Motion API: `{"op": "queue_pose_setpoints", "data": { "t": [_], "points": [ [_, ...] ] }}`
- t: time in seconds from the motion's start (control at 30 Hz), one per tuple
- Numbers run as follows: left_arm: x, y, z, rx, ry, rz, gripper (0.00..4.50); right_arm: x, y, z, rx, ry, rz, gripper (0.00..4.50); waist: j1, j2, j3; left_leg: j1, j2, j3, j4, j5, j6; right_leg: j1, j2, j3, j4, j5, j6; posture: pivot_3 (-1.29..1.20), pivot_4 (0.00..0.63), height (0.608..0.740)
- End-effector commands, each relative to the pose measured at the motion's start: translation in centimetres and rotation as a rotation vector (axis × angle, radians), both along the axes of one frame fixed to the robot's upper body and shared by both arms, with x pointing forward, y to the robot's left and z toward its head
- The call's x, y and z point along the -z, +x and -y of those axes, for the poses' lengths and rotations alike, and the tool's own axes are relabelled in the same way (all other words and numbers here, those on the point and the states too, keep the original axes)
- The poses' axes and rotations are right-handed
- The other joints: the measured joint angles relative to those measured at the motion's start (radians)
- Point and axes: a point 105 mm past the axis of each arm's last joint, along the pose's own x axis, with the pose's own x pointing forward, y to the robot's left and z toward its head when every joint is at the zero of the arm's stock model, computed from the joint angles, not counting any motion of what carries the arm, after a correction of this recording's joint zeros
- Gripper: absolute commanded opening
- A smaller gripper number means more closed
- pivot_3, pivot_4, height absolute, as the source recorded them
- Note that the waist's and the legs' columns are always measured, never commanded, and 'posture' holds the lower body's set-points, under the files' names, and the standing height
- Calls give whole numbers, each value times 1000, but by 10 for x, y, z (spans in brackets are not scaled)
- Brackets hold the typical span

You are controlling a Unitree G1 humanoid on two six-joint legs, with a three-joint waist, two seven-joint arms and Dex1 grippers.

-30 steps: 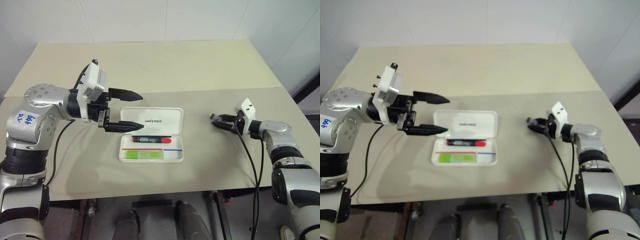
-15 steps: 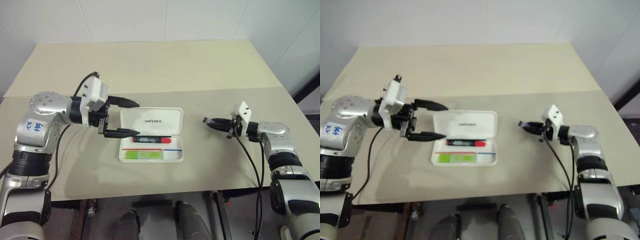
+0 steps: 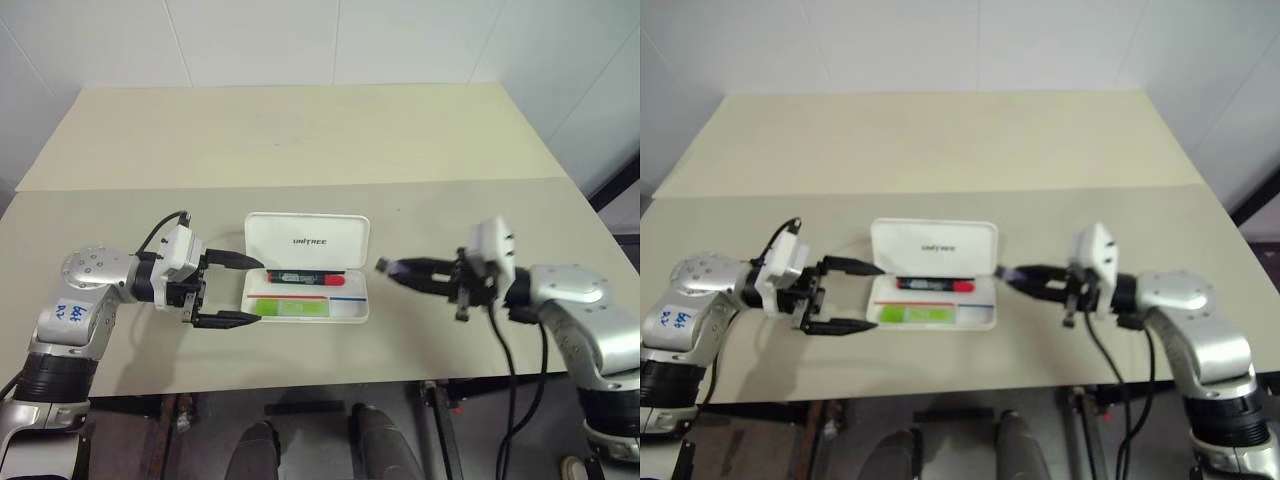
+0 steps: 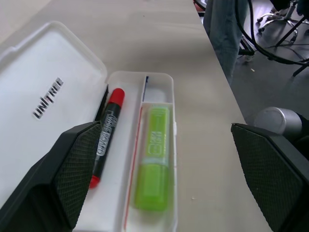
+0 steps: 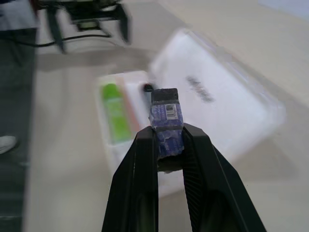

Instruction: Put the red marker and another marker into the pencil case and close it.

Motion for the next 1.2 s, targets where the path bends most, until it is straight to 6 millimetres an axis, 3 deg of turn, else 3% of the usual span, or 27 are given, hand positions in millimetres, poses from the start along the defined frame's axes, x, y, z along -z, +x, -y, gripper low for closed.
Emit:
{"op": "queue_pose_setpoints", "data": {
  "t": [0.03, 0.53, 1.1, 1.13, 1.2],
  "points": [
    [-3, -3, 2, 18, 4, 41, 4500, 7, -3, -13, -28, -2, -6, 351, 1, 0, 0, 0, 0, 0, 1, 0, 0, 0, 0, 0, 0, 0, 0, 0, 150, 740],
    [-3, -5, 18, 43, -2, 58, 4500, 43, 31, -29, -145, -168, 7, 351, 20, 0, 0, 0, 0, 0, -1, 0, 0, -1, 0, 0, 1, 4, 7, 0, 150, 740],
    [-5, -3, 18, 30, 9, 82, 4500, 58, 35, -18, -150, -244, 5, 351, 20, 0, 0, 0, 0, 0, -1, 0, 0, -1, 0, -1, 0, 6, 11, 0, 150, 740],
    [-5, -3, 18, 31, 10, 83, 4500, 57, 36, -19, -149, -242, 11, 1058, 20, 0, 0, 0, 0, 0, -1, 0, 0, -1, 0, -1, 0, 6, 11, 0, 150, 740],
    [-5, -2, 18, 34, 12, 86, 4500, 54, 37, -19, -147, -240, 19, 1677, 20, 0, 0, 0, 0, 0, -1, 0, 0, 0, 0, -1, 0, 6, 11, 0, 150, 740]
  ]
}}
